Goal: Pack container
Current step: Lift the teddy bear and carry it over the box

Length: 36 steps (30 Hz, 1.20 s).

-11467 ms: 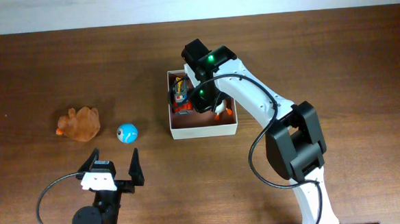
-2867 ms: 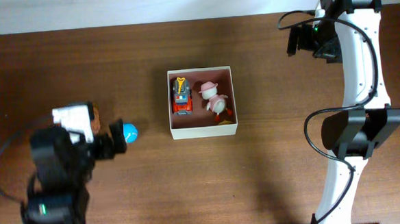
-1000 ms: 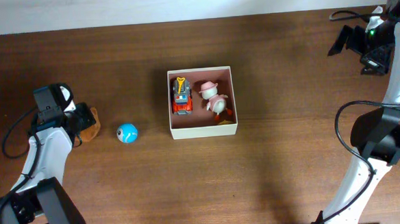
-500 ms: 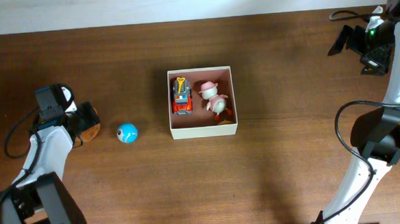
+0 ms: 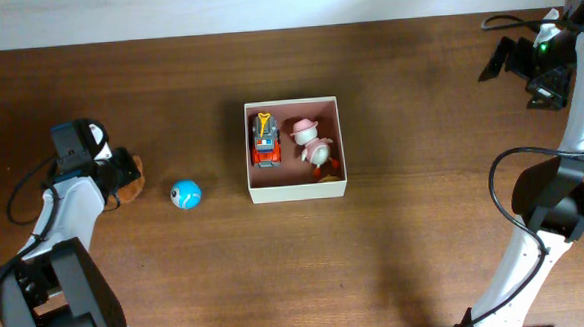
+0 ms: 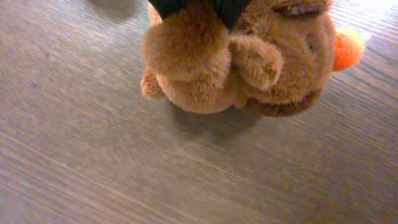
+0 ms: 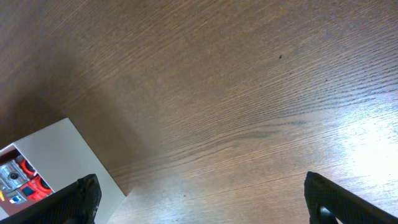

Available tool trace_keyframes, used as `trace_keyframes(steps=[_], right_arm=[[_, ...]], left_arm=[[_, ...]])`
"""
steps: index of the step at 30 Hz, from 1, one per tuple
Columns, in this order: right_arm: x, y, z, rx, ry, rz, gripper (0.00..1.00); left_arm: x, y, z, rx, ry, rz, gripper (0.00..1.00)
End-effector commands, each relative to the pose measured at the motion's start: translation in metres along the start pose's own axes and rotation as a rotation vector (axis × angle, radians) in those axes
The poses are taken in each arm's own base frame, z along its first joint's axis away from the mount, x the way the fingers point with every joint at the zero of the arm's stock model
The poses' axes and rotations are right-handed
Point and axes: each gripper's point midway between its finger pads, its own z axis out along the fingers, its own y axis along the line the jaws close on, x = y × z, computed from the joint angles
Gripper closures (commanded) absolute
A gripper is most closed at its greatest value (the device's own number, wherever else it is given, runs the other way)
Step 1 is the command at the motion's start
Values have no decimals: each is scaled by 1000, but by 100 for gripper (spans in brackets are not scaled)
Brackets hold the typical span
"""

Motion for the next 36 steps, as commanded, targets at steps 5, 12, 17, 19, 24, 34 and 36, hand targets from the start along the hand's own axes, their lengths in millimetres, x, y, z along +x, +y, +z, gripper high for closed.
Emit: trace_keyframes(steps=[5, 12, 17, 19, 24, 34, 36], right_arm=[[2, 5, -4, -18, -5, -16, 2], [2, 5, -4, -18, -5, -16, 1], [2, 5, -4, -18, -5, -16, 1], [2, 5, -4, -18, -5, -16, 1], [2, 5, -4, -18, -5, -16, 1], [2, 5, -4, -18, -5, -16, 1], [2, 5, -4, -18, -5, -16, 1]], left_arm=[[-19, -35, -31, 166, 21, 7, 98], [-44, -99, -117, 319, -59, 112, 98], [-29, -175, -179, 454, -144, 286, 98], [-15, -204, -197, 510, -157, 347, 98], [22, -253, -207, 513, -134, 408, 98], [92, -307, -168, 406, -2, 425, 98], [98, -305, -149, 338, 16, 388, 98]])
